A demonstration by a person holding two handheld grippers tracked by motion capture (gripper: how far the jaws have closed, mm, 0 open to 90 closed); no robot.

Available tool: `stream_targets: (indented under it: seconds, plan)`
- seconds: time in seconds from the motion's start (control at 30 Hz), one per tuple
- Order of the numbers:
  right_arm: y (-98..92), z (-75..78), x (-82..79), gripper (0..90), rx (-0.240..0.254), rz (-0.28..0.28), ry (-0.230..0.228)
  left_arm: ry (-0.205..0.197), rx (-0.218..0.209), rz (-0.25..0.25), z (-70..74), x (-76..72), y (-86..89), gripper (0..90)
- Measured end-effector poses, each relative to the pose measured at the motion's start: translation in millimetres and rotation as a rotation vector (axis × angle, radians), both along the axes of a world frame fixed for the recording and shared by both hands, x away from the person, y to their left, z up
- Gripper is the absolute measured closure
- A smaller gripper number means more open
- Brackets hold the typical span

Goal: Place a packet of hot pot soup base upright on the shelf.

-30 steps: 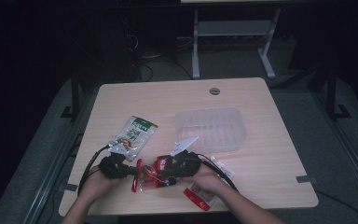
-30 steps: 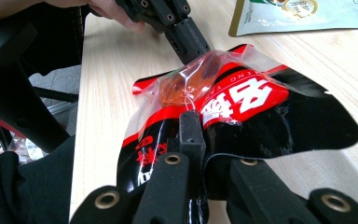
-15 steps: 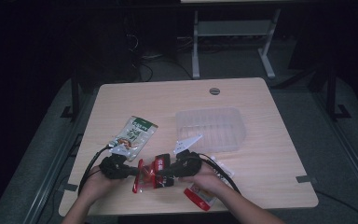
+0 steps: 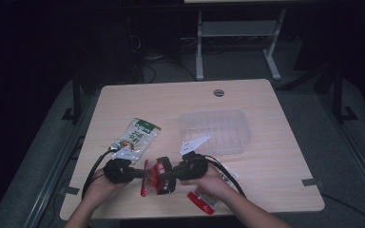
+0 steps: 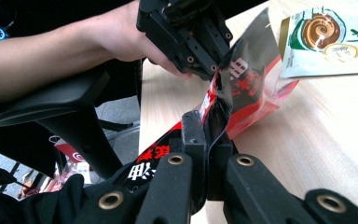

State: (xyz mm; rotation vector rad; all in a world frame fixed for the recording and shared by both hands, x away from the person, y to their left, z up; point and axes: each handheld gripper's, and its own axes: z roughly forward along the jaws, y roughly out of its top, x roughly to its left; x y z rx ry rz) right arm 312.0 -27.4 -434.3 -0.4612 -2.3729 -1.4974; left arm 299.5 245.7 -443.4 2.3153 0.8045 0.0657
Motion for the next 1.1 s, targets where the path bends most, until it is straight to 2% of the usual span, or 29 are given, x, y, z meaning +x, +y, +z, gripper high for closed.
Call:
stream_targets:
  seconds: [0.17, 0.23, 0.33, 0.53, 0.7, 0.83, 0.93, 1.1]
  plan:
    - [-2.2, 4.1, -1.6, 89.9, 0.010, -0.005, -0.027, -0.009, -0.003, -0.012, 1.2, 0.0, -0.3, 89.4]
    - [-3.3, 8.5, -4.0, 89.8, 0.016, -0.006, -0.035, -0.003, -0.024, -0.004, 1.7, -1.5, -1.3, 89.4]
    - [-4.3, 14.3, -6.4, 89.9, 0.030, 0.000, -0.054, -0.015, -0.038, -0.018, 3.1, -2.6, -3.5, 89.4]
    - [-6.3, 18.5, -8.4, 89.9, 0.056, -0.001, -0.051, -0.030, -0.037, -0.049, 4.5, -5.5, -10.3, 89.0]
    - [-10.8, 23.3, -7.9, 89.9, 0.068, -0.011, -0.060, -0.048, -0.061, -0.036, 8.5, -6.9, -8.8, 87.2]
    - [-22.1, 29.3, -3.6, 89.9, 0.080, -0.048, -0.063, -0.058, -0.091, -0.008, 11.2, -6.7, -1.2, 80.9]
    - [-32.2, 34.4, 0.4, 90.0, 0.098, -0.072, -0.068, -0.067, -0.090, -0.001, 11.2, -4.6, 5.0, 75.3]
    - [-47.3, 43.6, 3.7, 90.0, 0.105, -0.104, -0.074, -0.048, -0.082, 0.022, 7.7, -3.4, 8.0, 64.7]
